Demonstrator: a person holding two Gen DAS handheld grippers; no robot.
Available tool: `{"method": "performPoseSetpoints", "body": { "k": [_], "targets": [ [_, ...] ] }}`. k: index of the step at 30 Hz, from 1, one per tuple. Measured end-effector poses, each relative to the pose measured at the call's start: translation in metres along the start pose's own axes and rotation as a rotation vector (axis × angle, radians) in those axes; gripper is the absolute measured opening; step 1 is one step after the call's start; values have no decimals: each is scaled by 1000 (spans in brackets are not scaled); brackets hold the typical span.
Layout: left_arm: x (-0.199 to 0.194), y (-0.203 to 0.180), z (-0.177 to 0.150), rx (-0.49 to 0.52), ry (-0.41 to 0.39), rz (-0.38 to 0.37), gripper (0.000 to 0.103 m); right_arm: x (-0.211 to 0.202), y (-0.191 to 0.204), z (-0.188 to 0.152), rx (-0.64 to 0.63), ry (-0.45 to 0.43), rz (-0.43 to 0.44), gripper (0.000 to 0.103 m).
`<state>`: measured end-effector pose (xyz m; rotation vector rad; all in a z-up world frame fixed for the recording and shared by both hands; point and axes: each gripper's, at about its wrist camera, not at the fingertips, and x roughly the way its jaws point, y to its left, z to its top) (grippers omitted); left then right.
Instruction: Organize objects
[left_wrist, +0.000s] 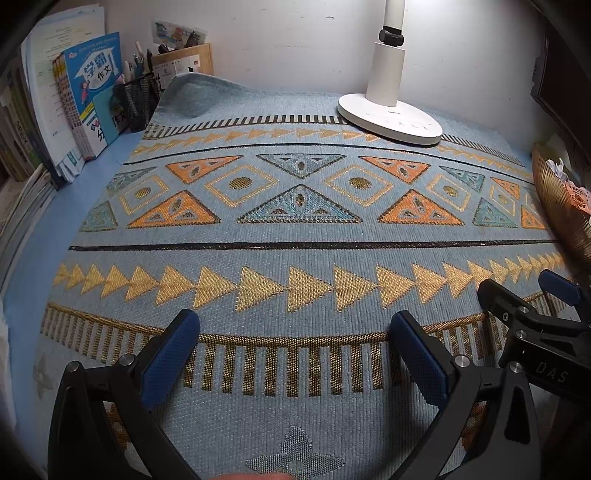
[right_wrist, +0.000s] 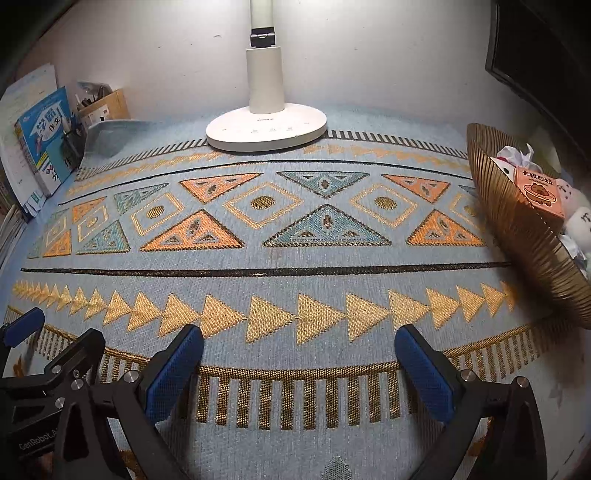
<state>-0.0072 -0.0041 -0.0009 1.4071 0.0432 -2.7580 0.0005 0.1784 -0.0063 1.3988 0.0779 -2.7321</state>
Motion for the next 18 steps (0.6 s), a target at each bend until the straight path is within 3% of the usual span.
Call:
{"method": "performPoseSetpoints", "body": {
  "k": [18],
  "targets": [
    [0,0,0,1,0,0,103,0,0,0,0,0,0,103]
  ]
}}
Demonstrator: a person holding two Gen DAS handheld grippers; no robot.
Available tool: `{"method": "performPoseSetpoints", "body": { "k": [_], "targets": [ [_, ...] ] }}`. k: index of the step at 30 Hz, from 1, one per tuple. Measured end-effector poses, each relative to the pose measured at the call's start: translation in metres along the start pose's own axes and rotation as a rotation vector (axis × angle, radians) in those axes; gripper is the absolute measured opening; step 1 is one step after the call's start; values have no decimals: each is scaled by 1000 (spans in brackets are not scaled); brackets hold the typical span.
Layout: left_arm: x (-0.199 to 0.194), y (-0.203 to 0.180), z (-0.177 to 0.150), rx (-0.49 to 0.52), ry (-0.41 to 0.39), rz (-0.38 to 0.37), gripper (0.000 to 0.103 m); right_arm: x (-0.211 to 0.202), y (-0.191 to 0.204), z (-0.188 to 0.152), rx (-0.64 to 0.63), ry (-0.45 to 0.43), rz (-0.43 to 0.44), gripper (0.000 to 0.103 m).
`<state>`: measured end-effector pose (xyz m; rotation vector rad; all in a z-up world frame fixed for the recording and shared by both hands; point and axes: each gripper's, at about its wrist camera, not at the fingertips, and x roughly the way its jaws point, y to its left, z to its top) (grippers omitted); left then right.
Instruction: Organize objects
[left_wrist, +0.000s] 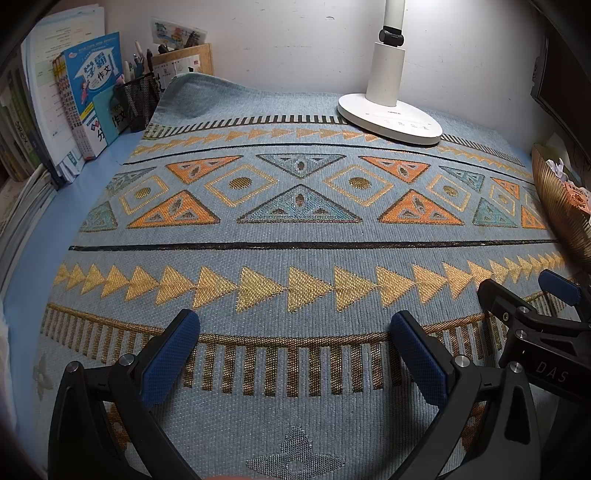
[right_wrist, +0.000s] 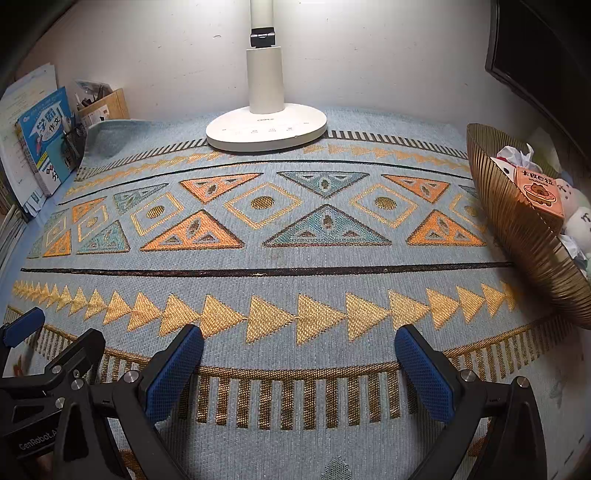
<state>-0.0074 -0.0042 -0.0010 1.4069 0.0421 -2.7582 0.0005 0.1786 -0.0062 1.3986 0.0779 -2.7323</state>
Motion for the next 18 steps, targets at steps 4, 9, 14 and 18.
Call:
{"method": "performPoseSetpoints", "body": {
  "k": [4,9,14,18],
  "targets": [
    [0,0,0,0,0,0,103,0,0,0,0,0,0,103],
    [0,0,0,0,0,0,103,1,1,0,0,0,0,103],
    [0,0,0,0,0,0,103,-1,0,0,0,0,0,103],
    [0,0,0,0,0,0,103,0,0,0,0,0,0,103]
  ]
}}
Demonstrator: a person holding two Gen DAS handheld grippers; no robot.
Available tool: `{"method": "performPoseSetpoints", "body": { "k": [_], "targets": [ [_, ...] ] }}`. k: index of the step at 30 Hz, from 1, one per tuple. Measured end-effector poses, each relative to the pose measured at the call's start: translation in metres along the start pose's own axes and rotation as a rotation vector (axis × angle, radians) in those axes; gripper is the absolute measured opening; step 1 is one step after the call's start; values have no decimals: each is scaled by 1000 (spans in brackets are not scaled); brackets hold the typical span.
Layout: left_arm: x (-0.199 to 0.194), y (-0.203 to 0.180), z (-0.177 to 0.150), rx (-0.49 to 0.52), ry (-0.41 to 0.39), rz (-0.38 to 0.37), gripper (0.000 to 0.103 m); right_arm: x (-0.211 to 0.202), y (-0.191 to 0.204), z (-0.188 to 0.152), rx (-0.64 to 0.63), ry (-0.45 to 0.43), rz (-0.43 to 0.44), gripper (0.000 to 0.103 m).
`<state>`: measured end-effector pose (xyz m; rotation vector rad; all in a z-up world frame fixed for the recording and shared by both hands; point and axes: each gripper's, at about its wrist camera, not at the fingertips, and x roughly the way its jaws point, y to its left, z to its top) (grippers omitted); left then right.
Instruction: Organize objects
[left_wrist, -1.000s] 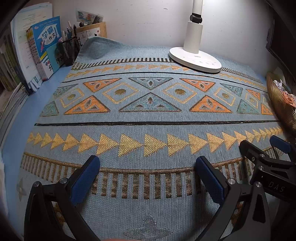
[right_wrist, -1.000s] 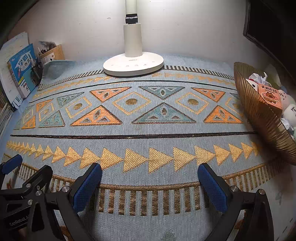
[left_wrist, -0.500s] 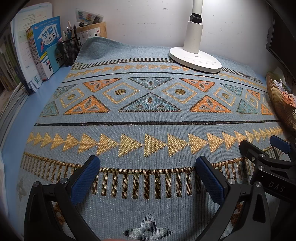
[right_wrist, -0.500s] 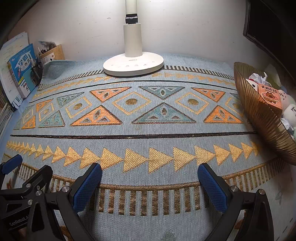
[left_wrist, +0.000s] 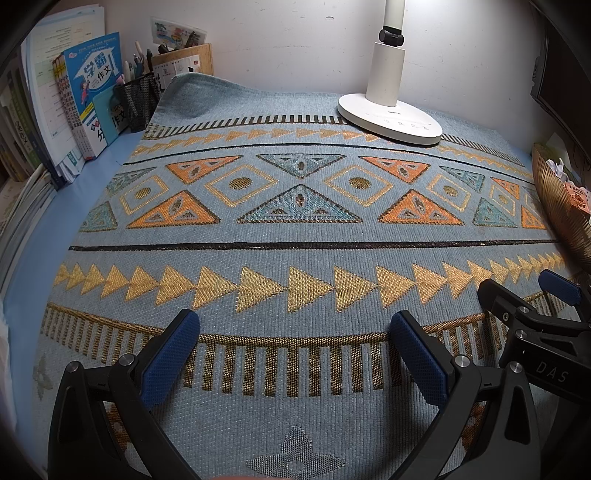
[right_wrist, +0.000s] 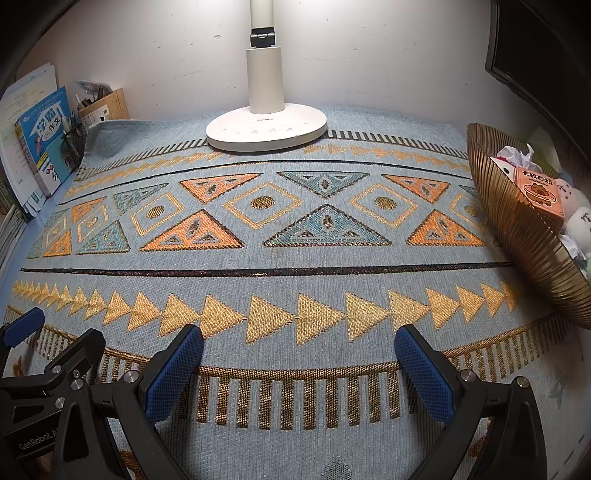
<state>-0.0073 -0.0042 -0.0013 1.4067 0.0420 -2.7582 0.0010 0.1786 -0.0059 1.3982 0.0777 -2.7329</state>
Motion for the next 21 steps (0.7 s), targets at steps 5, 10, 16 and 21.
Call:
{"method": "performPoseSetpoints", "body": {
  "k": [5,10,16,21],
  "targets": [
    [0,0,0,0,0,0,103,1,0,0,0,0,0,103],
    [0,0,0,0,0,0,103,1,1,0,0,0,0,103],
    [0,0,0,0,0,0,103,1,1,0,0,0,0,103],
    [0,0,0,0,0,0,103,0,0,1,0,1,0,103]
  ]
}}
